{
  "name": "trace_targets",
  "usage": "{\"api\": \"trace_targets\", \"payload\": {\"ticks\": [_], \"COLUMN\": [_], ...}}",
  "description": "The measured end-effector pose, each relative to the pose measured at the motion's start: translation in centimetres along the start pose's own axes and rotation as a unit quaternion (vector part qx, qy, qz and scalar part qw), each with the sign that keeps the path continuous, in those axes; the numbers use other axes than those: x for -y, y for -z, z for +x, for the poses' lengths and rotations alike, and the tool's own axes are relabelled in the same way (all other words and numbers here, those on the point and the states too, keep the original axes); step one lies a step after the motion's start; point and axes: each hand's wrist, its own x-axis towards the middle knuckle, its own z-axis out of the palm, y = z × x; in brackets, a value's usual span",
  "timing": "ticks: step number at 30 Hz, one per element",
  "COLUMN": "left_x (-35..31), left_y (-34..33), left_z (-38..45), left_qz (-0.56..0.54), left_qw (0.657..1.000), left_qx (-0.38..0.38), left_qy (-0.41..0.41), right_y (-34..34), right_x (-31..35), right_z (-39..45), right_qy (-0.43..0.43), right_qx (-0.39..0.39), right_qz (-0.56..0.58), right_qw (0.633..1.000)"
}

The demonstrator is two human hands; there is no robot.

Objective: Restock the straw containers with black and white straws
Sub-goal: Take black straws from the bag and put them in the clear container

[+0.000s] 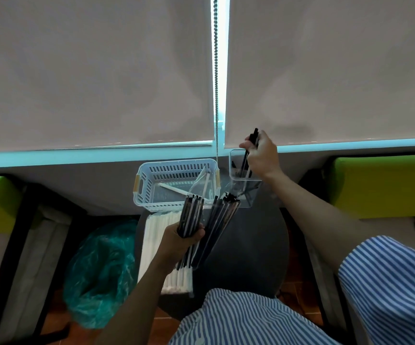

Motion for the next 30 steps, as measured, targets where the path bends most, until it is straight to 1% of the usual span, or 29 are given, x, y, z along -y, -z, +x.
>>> {"api": "trace_targets", "payload": {"ticks": [4, 7, 13, 15, 17, 20, 21, 22, 23, 26, 28, 30], "left_x": [-0.3, -0.5, -0.4, -0.4, -0.4, -0.5, -0.6, -0.7, -0.8, -1.1, -1.4, -1.6], "left_y": [0.1, 0.3, 0.3, 0.1, 0.0, -0.1, -0.1, -0.2, -0.3, -0.4, -0.5, -0.6], "left_z": [0.1, 0.2, 0.1, -0.1, -0.1, -0.2, -0.2, -0.2, -0.2, -0.2, -0.2, -0.3], "left_qz": [-0.002, -0.002, -0.003, -0.004, -0.004, -0.007, -0.006, -0.006, -0.006, -0.007, -0.007, -0.011], "left_qw": [1.000, 1.000, 1.000, 1.000, 1.000, 1.000, 1.000, 1.000, 1.000, 1.000, 1.000, 1.000], "left_qx": [0.000, 0.002, 0.001, 0.003, 0.005, 0.005, 0.005, 0.005, 0.004, 0.004, 0.005, 0.006], "left_qy": [-0.007, -0.009, 0.001, 0.005, 0.004, 0.004, 0.004, 0.003, 0.001, -0.006, -0.005, -0.005], "right_y": [-0.9, -1.1, -0.6, -0.4, -0.2, 0.0, 0.1, 0.2, 0.3, 0.1, -0.5, -1.1], "right_x": [-1.5, -2.1, -2.0, -2.0, -1.7, -0.1, 0.5, 1.1, 1.6, 2.5, 2.7, 2.8], "right_z": [-0.2, -0.3, -0.9, -1.0, -1.2, -2.3, -2.8, -3.3, -3.8, -5.5, -6.3, -6.6], "right_qy": [-0.053, -0.063, -0.077, -0.063, -0.035, 0.067, 0.102, 0.133, 0.163, 0.246, 0.249, 0.198], "right_qx": [0.027, 0.054, 0.082, 0.078, 0.053, -0.035, -0.046, -0.032, 0.000, 0.103, 0.136, 0.174], "right_qz": [-0.054, -0.120, -0.108, -0.118, -0.119, -0.078, -0.058, -0.042, -0.038, -0.076, -0.110, -0.148], "right_qw": [0.997, 0.989, 0.988, 0.988, 0.991, 0.994, 0.992, 0.990, 0.986, 0.961, 0.953, 0.953]}}
